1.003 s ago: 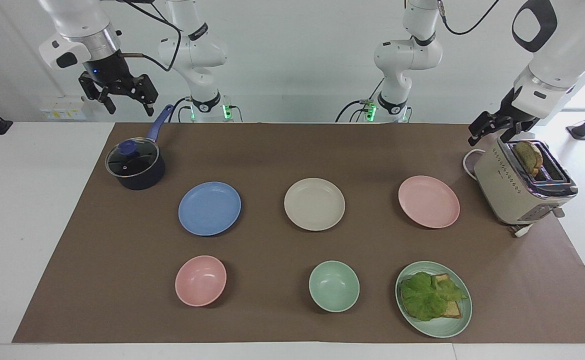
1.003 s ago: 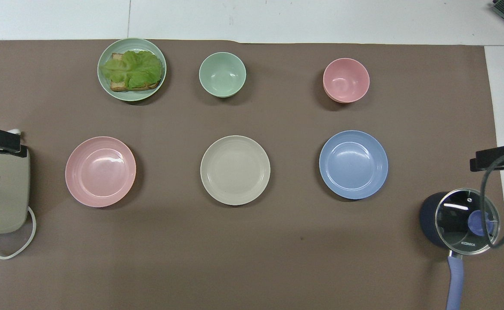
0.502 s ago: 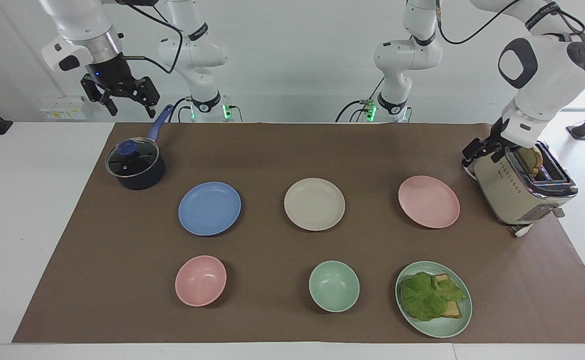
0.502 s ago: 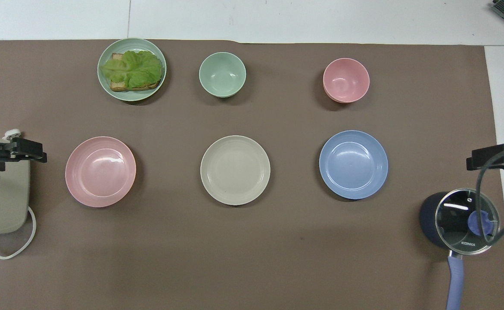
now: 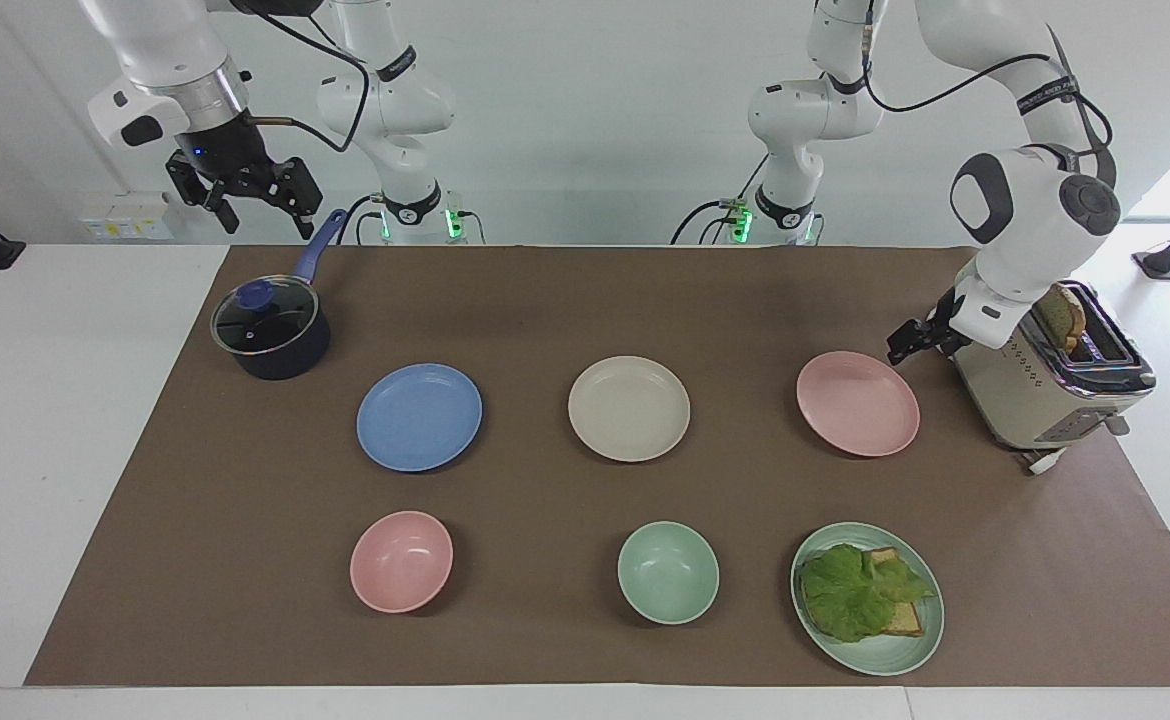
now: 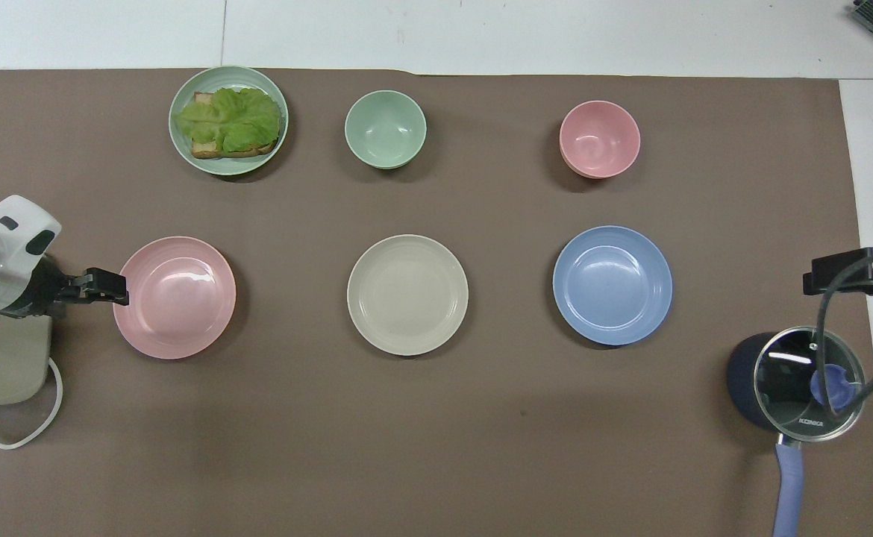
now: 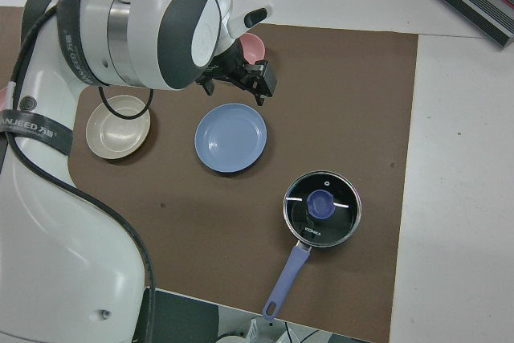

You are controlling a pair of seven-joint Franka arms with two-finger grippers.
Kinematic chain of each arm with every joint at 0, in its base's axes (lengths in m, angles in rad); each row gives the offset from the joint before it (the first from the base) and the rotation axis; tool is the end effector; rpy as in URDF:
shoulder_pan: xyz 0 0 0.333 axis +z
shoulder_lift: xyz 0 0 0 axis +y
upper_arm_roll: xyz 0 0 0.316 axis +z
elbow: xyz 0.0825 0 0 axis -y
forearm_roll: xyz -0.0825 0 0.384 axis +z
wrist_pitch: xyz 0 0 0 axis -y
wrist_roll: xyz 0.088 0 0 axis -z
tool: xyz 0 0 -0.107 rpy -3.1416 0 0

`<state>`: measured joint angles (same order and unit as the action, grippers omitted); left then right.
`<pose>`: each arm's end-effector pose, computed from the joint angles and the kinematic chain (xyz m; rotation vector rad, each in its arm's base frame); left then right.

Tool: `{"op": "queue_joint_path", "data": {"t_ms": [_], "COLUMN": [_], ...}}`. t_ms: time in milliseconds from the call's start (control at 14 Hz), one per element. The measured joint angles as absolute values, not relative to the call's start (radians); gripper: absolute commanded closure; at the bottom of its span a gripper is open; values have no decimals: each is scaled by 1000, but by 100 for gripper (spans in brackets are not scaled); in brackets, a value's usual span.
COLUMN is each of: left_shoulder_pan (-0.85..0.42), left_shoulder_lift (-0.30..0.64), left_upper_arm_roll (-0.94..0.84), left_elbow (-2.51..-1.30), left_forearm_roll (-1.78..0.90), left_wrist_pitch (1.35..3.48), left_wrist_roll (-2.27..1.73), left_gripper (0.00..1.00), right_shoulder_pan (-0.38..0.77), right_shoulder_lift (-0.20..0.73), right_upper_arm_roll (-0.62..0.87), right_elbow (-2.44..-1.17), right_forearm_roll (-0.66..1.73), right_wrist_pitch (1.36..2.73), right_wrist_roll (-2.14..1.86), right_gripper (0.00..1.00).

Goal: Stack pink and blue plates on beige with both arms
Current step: 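Move the left gripper toward the rim of the pink plate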

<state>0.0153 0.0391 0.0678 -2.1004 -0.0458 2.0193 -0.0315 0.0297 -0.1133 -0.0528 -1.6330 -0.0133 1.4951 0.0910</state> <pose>0.5357 0.0418 0.3916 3.0884 0.2120 -0.1845 0.5107 -0.0150 0.6491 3.1281 -0.1793 -0.0384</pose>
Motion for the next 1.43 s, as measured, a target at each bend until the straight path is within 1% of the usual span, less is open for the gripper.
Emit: {"op": "queue_joint_path", "data": {"t_ms": [358,645,860,932,1003,1075,1433], "left_shoulder_pan": [37,51,51,51,51,51,51], "left_shoulder_lift": [120,149,149,149,149,149,144], "left_upper_arm_roll": [68,68,67,67,67,67,65], "left_elbow": [-2123,-2170,-2174,-2174,-2174,-2174,-2165], "left_forearm_roll": [-45,-45,-45,-45,-45,-45,-45], "left_wrist_pitch": [2110,2177,2182,2182,2182,2182,2170], "left_wrist_roll": [5,29,29,29,29,29,31], "left_gripper": [0,0,79,95,99,100,100], "right_shoulder_pan": [30,31,31,32,32,32,52], "right_shoulder_lift": [-113,-113,-113,-113,-113,-113,-113], "right_upper_arm_roll": [-53,-55,-55,-55,-53,-50,-48], "right_elbow": [-1634,-1634,-1634,-1634,-1634,-1634,-1634], "right_forearm_roll": [-13,-13,-13,-13,-13,-13,-10], "right_wrist_pitch": [1495,1495,1497,1501,1505,1511,1515], "right_wrist_roll": [91,91,91,91,91,91,91], "right_gripper": [0,0,0,0,0,0,0]}}
